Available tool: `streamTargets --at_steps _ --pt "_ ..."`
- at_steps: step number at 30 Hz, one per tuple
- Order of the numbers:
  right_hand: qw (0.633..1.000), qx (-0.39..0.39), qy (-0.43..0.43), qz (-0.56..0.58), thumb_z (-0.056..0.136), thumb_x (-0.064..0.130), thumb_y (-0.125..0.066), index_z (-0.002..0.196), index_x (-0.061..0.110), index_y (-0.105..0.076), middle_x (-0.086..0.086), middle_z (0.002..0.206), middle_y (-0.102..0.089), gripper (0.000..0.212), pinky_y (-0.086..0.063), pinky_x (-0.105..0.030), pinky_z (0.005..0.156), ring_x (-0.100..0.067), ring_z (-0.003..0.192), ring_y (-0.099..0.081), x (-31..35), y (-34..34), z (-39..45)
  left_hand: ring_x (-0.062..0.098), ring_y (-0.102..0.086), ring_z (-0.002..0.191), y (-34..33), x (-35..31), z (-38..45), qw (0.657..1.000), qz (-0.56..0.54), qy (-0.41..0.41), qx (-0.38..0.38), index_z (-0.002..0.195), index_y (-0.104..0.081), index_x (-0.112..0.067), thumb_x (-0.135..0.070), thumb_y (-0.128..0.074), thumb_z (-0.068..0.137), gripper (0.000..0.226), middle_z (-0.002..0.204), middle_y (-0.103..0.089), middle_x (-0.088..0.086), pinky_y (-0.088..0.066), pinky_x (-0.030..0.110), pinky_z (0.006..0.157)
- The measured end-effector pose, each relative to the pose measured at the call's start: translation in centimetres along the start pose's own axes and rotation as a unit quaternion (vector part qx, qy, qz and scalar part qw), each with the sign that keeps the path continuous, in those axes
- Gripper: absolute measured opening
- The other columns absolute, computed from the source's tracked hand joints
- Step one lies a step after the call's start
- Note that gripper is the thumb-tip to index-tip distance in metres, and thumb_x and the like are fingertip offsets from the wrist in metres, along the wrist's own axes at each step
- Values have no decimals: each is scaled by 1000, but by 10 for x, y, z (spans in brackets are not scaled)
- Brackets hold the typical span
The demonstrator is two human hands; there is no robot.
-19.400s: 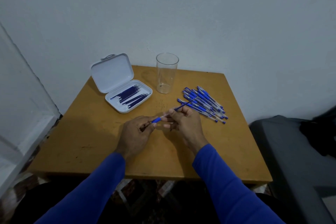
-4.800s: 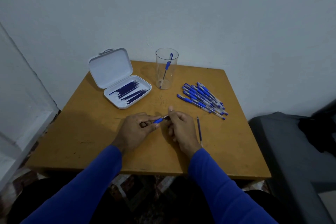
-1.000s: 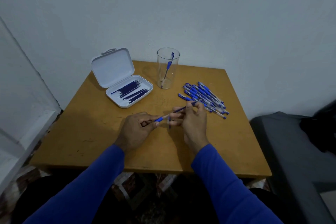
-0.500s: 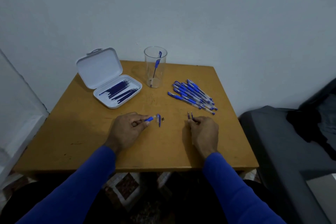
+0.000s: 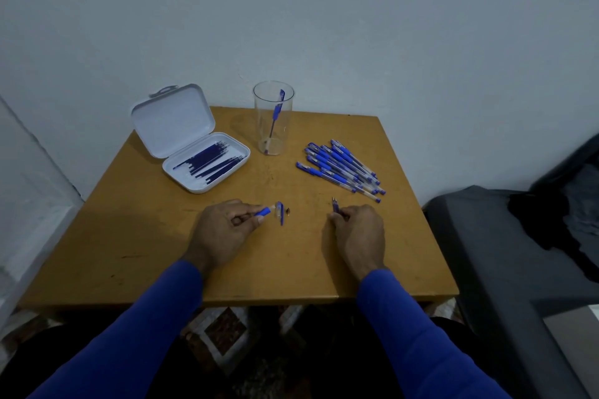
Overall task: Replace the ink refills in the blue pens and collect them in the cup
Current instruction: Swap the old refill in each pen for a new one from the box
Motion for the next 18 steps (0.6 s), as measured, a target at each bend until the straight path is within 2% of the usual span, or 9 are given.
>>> streamTargets --at_steps 6,13,16,18 --pt "1000 3 -2 -31 100 40 -59 122 24 -69 4 112 -65 29 -57 -35 89 -9 94 -62 -1 -5 3 7 -63 81 0 -1 1 1000 7 4 6 118 -74 -24 -22 -75 90 28 88 -70 -12 -54 26 74" --pt "1000 6 5 -16 100 41 -59 120 23 -69 4 111 -64 28 -56 -29 84 -7 90 -60 2 -1 0 8 -62 77 0 -1 1 1000 -4 9 1 115 -75 -24 -20 -76 89 27 84 -69 -10 -53 25 71" --pt "997 -5 46 -55 103 43 -54 107 22 -69 2 108 -59 26 -48 -23 75 -7 85 -56 13 3 -6 7 -60 78 2 -3 4 1000 -11 11 -3 115 -74 -26 -19 -75 89 27 85 -69 -10 -51 22 71" --pt "993 -18 83 -81 104 41 -52 105 21 -68 1 113 -57 26 -42 -22 75 -6 86 -52 27 5 -10 6 -59 78 6 -6 5 1000 -13 9 -9 117 -74 -26 -19 -74 90 28 86 -68 -9 -52 23 71"
Point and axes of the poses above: each hand's wrist, its own z-axis towards the middle knuckle, its own y-axis out of the back of the hand, x = y × z, the point moved 4 cm from there along z, towards the middle knuckle
